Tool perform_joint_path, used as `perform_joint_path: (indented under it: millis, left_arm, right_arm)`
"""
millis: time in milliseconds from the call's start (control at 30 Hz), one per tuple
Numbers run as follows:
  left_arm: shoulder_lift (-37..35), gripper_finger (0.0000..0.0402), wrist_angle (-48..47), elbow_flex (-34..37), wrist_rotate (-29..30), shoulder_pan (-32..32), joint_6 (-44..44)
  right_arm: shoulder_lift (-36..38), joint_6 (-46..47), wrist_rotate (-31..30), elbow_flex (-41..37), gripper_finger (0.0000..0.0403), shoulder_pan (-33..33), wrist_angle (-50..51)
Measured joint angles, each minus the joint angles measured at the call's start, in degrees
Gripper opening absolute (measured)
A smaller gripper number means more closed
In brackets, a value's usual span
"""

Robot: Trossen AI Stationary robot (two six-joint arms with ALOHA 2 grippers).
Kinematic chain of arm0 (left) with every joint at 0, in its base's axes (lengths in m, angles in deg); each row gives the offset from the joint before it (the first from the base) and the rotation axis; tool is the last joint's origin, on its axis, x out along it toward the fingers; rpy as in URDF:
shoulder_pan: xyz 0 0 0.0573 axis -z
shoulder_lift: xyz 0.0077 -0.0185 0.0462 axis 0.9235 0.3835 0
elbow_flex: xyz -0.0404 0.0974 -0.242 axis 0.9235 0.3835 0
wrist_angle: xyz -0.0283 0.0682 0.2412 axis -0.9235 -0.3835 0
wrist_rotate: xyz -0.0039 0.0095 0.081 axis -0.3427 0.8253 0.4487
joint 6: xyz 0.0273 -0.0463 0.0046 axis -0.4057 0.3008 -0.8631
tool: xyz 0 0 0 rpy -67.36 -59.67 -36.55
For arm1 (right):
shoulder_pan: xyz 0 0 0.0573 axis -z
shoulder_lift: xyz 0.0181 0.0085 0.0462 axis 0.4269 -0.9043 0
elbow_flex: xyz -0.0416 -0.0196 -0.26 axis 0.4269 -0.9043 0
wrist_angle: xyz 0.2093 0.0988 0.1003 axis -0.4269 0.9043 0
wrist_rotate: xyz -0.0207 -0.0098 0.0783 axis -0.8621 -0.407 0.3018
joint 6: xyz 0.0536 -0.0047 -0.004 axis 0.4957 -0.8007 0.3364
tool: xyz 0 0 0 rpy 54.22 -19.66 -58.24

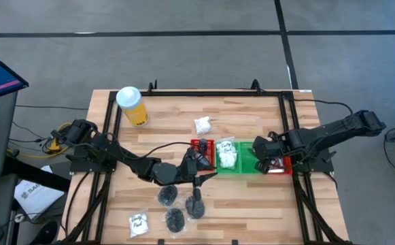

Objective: Pick & Place Travel size toiletries
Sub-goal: Put the black hairbrush into the right green bin

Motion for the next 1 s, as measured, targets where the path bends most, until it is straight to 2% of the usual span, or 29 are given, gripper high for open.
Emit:
perform_joint_path:
  millis: [767, 1000]
  left_arm:
    - [0.0, 0.0077, -0.2, 0.0, 0.0, 0.0, 0.0]
    - [0.0, 0.0077, -0.3, 0.0, 0.0, 0.0, 0.0]
  right_arm:
    - [-0.1, -2.0, 1.3, 0.0, 0.0021, 1.4, -2.6]
    - [-4.6, -3.0, 1.4, 0.0, 0.002, 1.4, -3.7]
